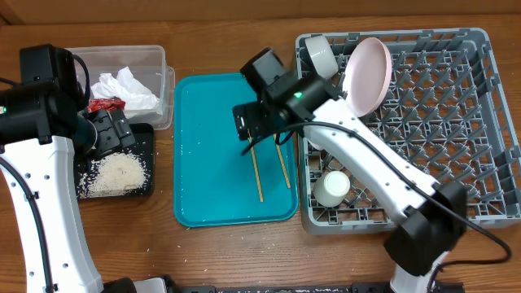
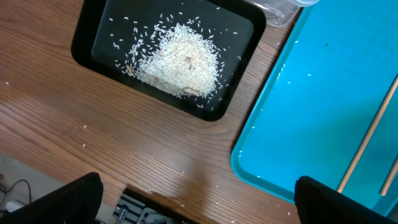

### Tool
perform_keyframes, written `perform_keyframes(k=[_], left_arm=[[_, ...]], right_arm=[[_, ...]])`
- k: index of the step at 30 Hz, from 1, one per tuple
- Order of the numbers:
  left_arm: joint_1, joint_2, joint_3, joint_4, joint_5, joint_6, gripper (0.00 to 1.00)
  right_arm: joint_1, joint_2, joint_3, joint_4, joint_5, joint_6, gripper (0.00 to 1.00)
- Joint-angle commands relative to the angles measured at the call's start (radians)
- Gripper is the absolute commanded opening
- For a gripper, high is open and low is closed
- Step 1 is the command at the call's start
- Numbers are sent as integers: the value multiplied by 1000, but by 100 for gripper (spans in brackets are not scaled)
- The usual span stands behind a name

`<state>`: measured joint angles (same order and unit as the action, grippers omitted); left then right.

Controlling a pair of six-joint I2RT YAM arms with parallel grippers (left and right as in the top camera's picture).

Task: Sort waste into correct bins and load items into the dishwasher
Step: 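Reach right gripper to the teal tray and pinch one wooden chopstick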

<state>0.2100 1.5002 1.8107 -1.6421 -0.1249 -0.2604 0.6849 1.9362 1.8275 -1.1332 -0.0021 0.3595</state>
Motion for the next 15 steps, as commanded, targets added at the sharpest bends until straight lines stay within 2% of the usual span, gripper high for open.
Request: perform_keyframes(k=[1,8,11,15], left_arm=[[-1,5,-2,1,-13,-10,100],[-1,5,-2,1,-13,-10,100],[-1,5,-2,1,-13,-10,100],[-1,5,-2,1,-13,-10,100]], right_arm=[[-6,46,-3,-1,-41,11,91],[24,190,-7,33,-60,10,84],[43,223,-7,66,-61,10,82],[61,250,-7,108,-60,11,76]])
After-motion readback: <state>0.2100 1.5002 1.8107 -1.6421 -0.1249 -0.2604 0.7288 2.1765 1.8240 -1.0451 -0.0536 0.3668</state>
